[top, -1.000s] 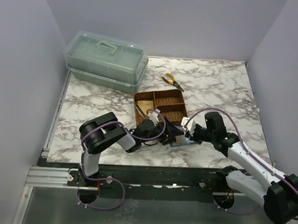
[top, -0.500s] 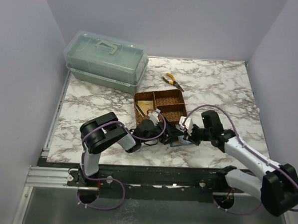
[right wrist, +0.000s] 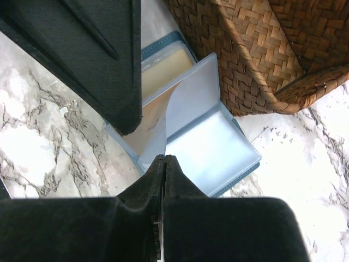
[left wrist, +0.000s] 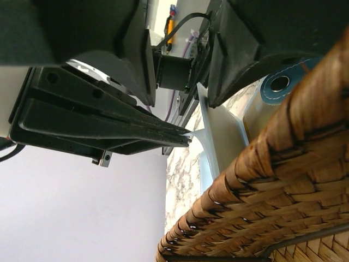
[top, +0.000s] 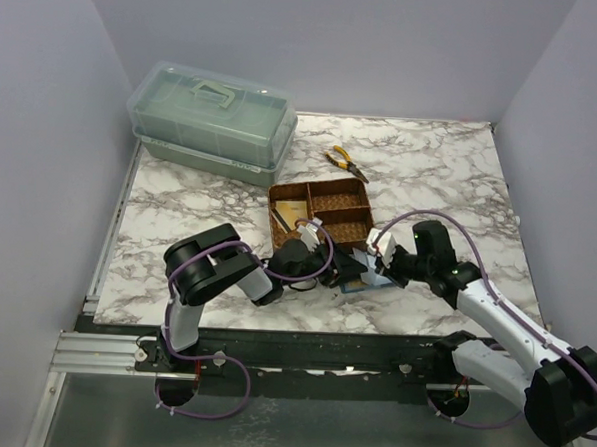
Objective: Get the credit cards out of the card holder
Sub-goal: Remove the credit card from the card holder.
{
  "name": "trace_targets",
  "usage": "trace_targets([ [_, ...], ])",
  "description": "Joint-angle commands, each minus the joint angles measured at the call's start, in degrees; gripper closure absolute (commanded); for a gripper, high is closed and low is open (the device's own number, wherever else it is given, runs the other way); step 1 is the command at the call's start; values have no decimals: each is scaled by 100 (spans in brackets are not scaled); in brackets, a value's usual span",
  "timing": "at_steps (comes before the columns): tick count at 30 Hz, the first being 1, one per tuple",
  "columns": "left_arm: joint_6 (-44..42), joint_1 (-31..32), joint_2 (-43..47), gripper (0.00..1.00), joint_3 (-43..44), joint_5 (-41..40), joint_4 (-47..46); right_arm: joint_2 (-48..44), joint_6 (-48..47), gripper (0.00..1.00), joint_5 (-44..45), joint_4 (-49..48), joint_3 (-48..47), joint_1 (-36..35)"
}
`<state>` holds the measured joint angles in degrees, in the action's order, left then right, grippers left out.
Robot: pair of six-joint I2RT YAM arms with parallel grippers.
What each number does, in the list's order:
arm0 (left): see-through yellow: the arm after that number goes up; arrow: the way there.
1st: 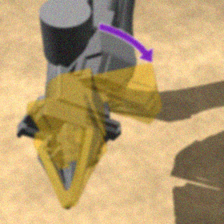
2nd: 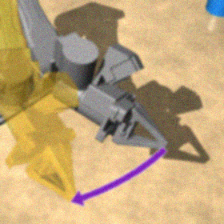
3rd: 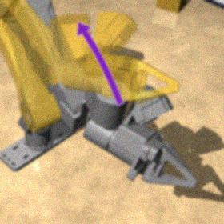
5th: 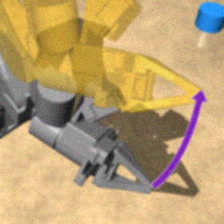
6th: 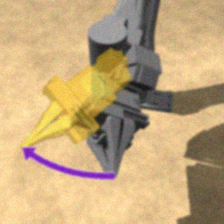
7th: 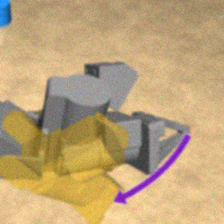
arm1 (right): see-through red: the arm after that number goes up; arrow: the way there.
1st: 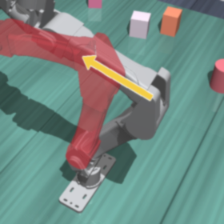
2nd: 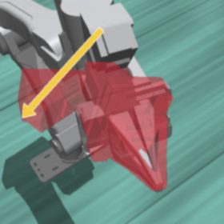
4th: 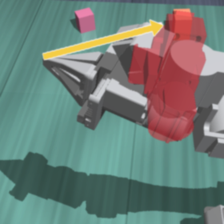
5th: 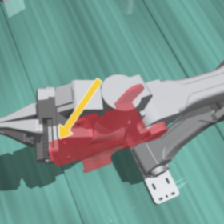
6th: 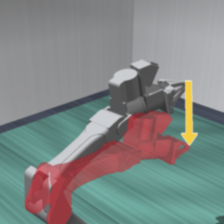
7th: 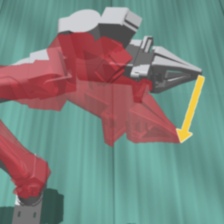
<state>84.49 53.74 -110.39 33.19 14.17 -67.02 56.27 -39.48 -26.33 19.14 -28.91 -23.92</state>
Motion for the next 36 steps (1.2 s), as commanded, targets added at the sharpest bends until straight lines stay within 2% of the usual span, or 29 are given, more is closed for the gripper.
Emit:
trace_targets([
  [1, -7, -20, -218, 55, 37, 234, -153, -71, -50, 100, 330, 249, -36, 28],
  [7, 26, -21, -400, 66, 160, 349, -142, -91, -98, 100, 573, 488, -51, 33],
  [12, 68, -18, -544, 74, 231, 367, -23, -330, -86, 100, 406, 639, -35, 29],
  [19, 32, -15, -544, 69, 194, 297, 353, -301, -92, 100, 456, 659, -53, 33],
  [36, -173, -14, -542, 71, 253, 292, 885, 22, 22, 100, 1254, 1082, -229, 35],
])
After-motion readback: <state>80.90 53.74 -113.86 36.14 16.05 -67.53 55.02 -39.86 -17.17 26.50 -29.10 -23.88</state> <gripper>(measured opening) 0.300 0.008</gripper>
